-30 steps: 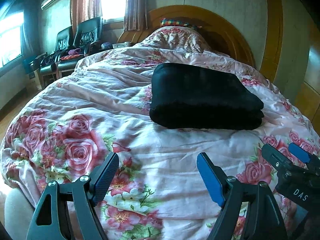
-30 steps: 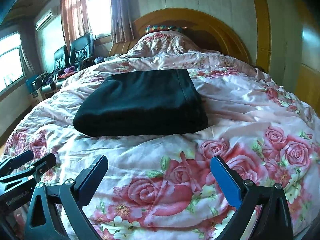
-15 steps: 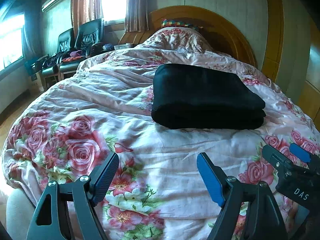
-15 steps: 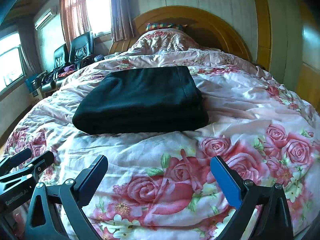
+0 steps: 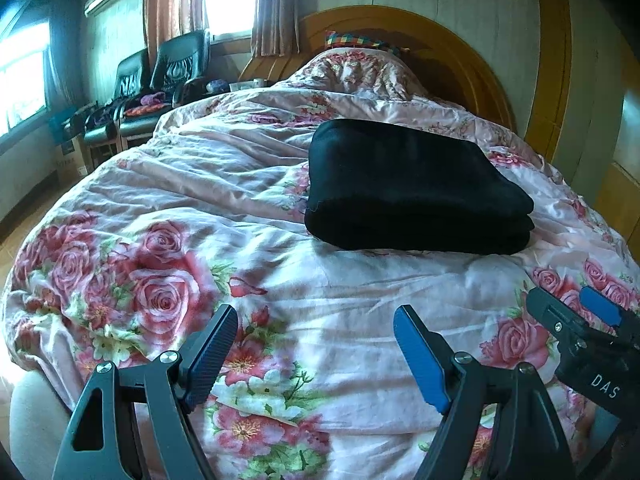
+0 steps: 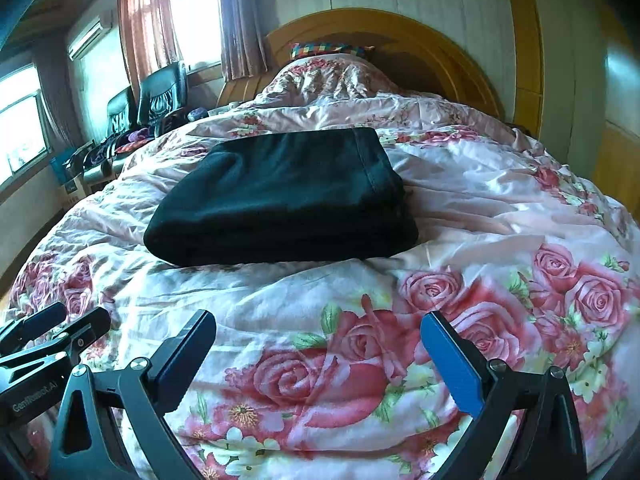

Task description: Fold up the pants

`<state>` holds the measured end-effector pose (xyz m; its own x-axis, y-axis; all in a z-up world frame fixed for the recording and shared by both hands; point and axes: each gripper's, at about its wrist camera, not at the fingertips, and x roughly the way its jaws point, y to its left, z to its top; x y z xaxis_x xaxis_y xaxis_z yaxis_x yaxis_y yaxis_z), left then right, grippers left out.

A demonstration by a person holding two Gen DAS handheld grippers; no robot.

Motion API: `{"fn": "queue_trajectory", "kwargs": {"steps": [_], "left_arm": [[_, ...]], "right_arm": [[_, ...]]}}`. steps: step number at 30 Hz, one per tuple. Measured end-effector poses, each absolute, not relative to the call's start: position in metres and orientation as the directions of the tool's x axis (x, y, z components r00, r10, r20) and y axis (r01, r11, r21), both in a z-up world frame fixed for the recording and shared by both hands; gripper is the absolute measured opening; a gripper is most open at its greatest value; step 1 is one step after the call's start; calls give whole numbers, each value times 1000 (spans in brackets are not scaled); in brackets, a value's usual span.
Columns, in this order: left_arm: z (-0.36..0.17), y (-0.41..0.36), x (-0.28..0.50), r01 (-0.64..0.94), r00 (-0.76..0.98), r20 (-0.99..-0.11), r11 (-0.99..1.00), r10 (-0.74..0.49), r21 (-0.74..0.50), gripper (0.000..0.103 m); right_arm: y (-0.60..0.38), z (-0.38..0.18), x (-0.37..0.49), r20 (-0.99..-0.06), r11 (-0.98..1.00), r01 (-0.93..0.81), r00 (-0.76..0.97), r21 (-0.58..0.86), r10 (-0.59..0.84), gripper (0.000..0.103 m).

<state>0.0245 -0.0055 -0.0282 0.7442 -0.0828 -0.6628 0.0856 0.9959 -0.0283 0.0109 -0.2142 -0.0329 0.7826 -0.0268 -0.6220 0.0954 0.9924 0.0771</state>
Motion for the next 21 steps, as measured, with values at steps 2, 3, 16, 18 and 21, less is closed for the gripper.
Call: {"fn": "queue_trajectory", "kwargs": {"steps": [2, 3, 16, 18, 21], "left_arm": [[-28, -7, 24, 88, 749, -658, 996, -75, -13, 82], [-29, -8, 23, 92, 750, -657, 996, -77, -12, 82], [-31, -8, 25, 95, 736, -673, 995, -79, -13, 82], [-32, -7, 25, 94, 733, -676, 996, -79, -14, 82], [-33, -7, 26, 94, 729, -680, 995, -80, -16, 82]], "right_arm": [[-213, -34, 11, -623, 993, 93, 782, 77, -25, 103], [-213, -34, 11, -624, 993, 93, 781, 76, -25, 103], [-212, -36, 11, -631, 991, 99, 776, 85, -24, 103], [-213, -36, 12, -632, 991, 100, 774, 88, -22, 103], [-213, -37, 12, -635, 991, 101, 772, 90, -21, 103]]}}
